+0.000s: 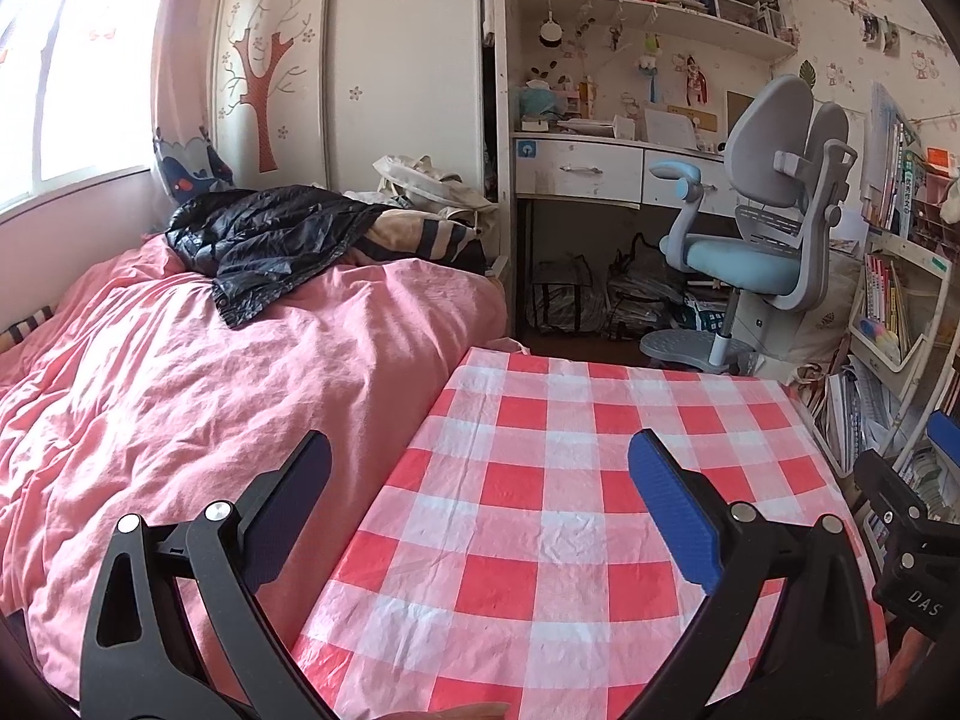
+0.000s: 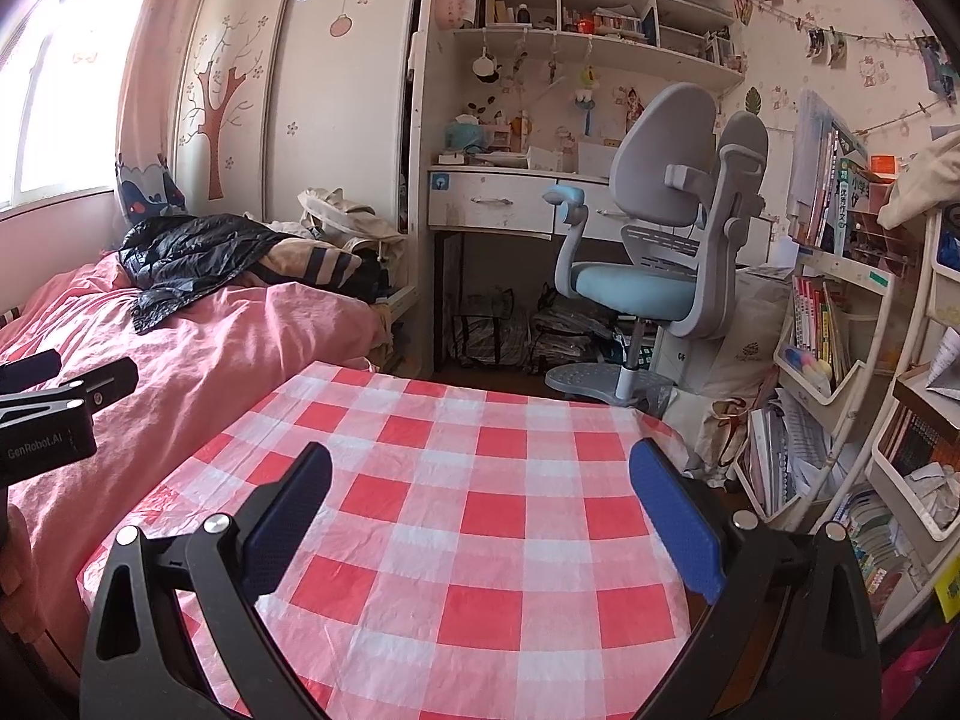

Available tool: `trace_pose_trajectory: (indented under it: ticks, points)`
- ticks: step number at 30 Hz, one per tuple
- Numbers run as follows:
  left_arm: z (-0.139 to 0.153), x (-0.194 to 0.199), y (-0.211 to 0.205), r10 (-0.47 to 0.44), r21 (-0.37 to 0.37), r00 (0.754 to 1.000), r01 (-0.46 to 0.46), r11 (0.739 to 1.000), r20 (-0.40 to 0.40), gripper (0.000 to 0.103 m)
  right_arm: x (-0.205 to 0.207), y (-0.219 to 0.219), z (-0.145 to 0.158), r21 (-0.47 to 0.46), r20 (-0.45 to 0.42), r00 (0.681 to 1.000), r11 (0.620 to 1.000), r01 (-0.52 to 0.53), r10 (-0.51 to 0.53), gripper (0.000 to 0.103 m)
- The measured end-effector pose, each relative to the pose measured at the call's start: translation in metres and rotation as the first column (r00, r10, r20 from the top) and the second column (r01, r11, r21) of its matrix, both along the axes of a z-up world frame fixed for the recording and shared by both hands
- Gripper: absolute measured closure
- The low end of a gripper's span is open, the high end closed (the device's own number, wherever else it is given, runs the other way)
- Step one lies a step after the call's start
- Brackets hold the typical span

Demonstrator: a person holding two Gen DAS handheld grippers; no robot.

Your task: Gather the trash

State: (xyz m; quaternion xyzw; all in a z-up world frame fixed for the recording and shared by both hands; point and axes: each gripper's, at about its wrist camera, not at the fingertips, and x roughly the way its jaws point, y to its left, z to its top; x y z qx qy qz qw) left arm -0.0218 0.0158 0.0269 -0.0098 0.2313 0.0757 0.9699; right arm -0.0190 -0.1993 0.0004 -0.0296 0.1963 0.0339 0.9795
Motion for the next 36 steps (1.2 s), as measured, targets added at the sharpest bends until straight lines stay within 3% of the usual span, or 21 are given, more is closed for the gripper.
trace_pose_trajectory:
  ticks: [36]
  points:
    - [-0.0039,0.0088,-0.0054,-0.02,-0.015,1.0,0.02,1.0,-0.001,0.007,0.0026,-0.0043,-0.0039,-0.005,-0.006,1.0,1.0,-0.002,0.002,0.008]
